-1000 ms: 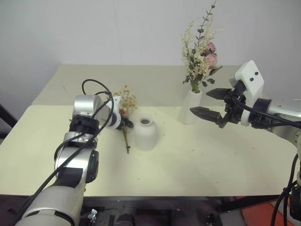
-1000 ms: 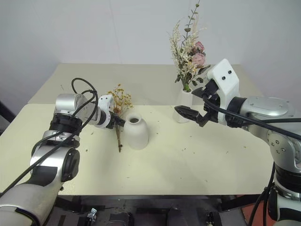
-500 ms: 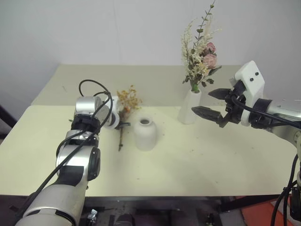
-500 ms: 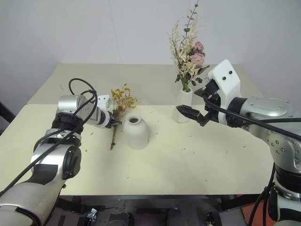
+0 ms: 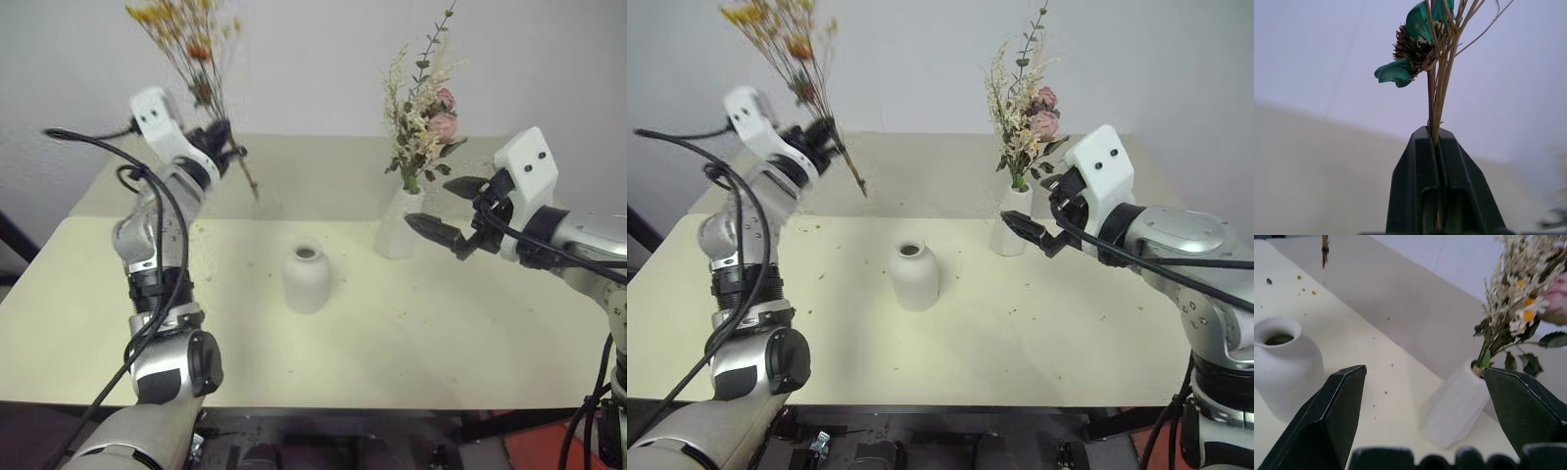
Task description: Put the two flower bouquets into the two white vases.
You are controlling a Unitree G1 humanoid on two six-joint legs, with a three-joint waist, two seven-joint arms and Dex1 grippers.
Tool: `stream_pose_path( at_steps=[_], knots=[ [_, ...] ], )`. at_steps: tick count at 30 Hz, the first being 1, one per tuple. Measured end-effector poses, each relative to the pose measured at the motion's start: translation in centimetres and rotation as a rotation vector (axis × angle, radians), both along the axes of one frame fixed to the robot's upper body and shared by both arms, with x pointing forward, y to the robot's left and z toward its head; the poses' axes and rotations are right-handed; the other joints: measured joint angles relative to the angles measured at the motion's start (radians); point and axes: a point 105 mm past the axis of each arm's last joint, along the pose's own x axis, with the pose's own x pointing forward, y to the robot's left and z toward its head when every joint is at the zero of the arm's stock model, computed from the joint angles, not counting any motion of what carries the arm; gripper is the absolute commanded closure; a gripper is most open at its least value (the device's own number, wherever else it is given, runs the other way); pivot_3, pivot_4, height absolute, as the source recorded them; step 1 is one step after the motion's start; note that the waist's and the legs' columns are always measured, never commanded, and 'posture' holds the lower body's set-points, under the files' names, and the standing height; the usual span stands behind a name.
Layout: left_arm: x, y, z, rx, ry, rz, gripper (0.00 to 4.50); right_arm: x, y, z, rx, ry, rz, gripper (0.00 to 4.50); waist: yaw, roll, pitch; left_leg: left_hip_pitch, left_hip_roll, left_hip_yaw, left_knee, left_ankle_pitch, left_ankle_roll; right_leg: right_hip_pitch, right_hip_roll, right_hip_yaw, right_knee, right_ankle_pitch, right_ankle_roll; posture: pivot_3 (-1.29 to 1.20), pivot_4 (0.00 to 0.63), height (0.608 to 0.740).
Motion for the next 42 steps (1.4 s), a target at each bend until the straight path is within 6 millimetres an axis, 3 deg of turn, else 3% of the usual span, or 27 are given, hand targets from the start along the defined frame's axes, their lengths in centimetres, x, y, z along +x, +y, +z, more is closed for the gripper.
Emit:
stream_pose_path(
  at_steps=[3,7,10,17,21,30,42],
  knots=[
    [-1.9,-0.2,1.6,-0.098,-0.168,-0.211,4.46,-1.4,0.4,-0.6,0.018,0.022,0.082,0.0,-0.002,0.0,0.0,-0.001,0.0,0.0,0.0,0.0,0.0,0.0,0.0,0.0,-0.001,0.0,0.0,0.0,0.15,0.74],
    [-4.7,-1.0,2.5,-0.025,-0.302,-0.501,4.46,-3.9,1.4,-2.8,-0.011,0.104,0.208,0.0,-0.009,0.0,0.0,-0.001,0.0,-0.001,0.001,0.0,0.0,0.0,0.0,-0.001,-0.001,0.0,0.0,0.0,0.15,0.74],
    [-5.7,-2.6,1.8,-0.016,-0.325,-0.714,4.46,-4.6,2.0,-3.1,-0.013,0.112,0.241,0.0,-0.008,0.0,0.0,0.003,0.0,0.0,0.002,0.0,0.0,0.004,0.0,0.0,0.0,-0.004,0.007,0.0,0.15,0.74],
    [-5.7,-4.8,-0.1,0.042,-0.302,-0.933,4.46,-4.5,1.6,-3.4,0.005,0.11,0.194,0.0,-0.015,0.0,0.0,0.002,0.001,0.0,0.0,0.0,0.001,0.002,0.001,0.0,0.0,-0.005,0.007,0.0,0.15,0.74],
    [-5.8,-5.1,-1.5,0.118,-0.318,-0.987,4.46,-4.8,1.5,-3.7,0.011,0.116,0.18,0.0,-0.013,0.0,0.0,0.001,0.001,0.0,0.0,0.0,0.001,0.001,0.001,0.0,0.0,-0.001,0.0,0.0,0.15,0.74],
    [-4.9,-5.4,-3.7,0.188,-0.295,-0.975,4.46,-4.9,1.7,-3.9,-0.002,0.115,0.167,0.0,-0.01,0.0,0.0,0.001,0.001,0.0,0.0,0.0,0.001,0.001,0.0,0.0,0.0,-0.005,0.007,0.0,0.15,0.74],
    [-4.5,-7.6,-6.8,0.304,-0.284,-0.975,4.46,-4.4,1.4,-3.4,-0.007,0.086,0.124,0.0,-0.01,0.0,0.0,0.001,0.001,0.0,0.0,0.0,0.001,0.001,0.001,0.0,0.0,-0.005,0.007,0.0,0.15,0.74]
  ],
)
